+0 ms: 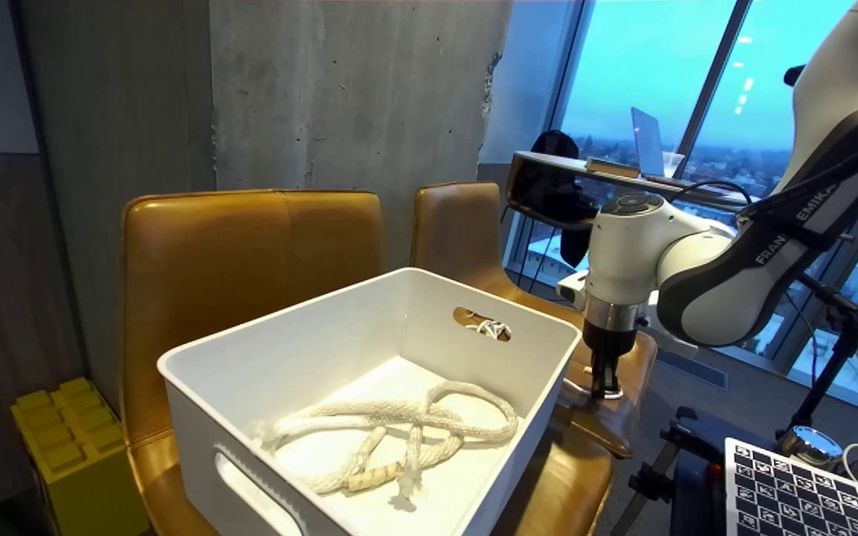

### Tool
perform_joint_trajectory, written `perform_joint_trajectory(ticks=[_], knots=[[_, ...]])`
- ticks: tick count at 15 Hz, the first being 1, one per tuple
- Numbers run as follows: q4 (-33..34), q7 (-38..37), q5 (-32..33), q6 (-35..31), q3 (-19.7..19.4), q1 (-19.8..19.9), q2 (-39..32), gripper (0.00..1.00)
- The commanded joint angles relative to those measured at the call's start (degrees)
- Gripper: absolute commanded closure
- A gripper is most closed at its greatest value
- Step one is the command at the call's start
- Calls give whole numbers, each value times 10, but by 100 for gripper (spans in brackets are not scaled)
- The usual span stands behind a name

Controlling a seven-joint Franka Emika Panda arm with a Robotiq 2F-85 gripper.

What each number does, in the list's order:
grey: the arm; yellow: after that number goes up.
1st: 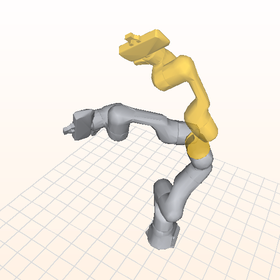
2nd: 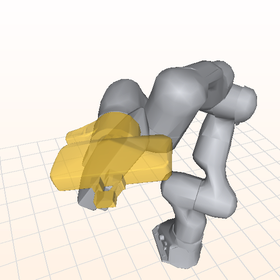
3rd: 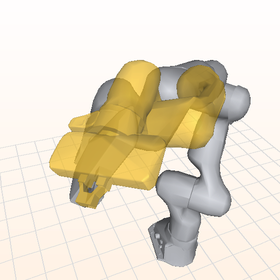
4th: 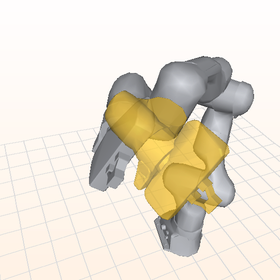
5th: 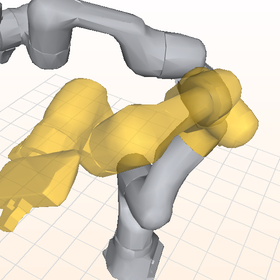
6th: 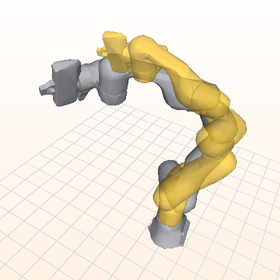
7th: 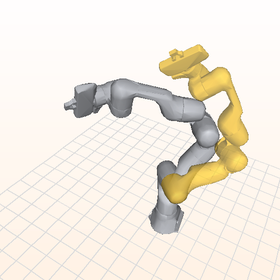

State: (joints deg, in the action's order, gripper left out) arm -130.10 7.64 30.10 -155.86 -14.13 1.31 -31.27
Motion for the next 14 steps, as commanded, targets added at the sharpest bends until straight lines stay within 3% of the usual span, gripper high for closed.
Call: perform_joint_trajectory(ticks=[1,9,12,14], knots=[[0,9,-2,3,2,5,13,66],[2,26,-10,-24,13,22,1,9],[5,30,-9,-43,12,27,-12,2],[5,29,-7,-63,7,29,-21,4]])
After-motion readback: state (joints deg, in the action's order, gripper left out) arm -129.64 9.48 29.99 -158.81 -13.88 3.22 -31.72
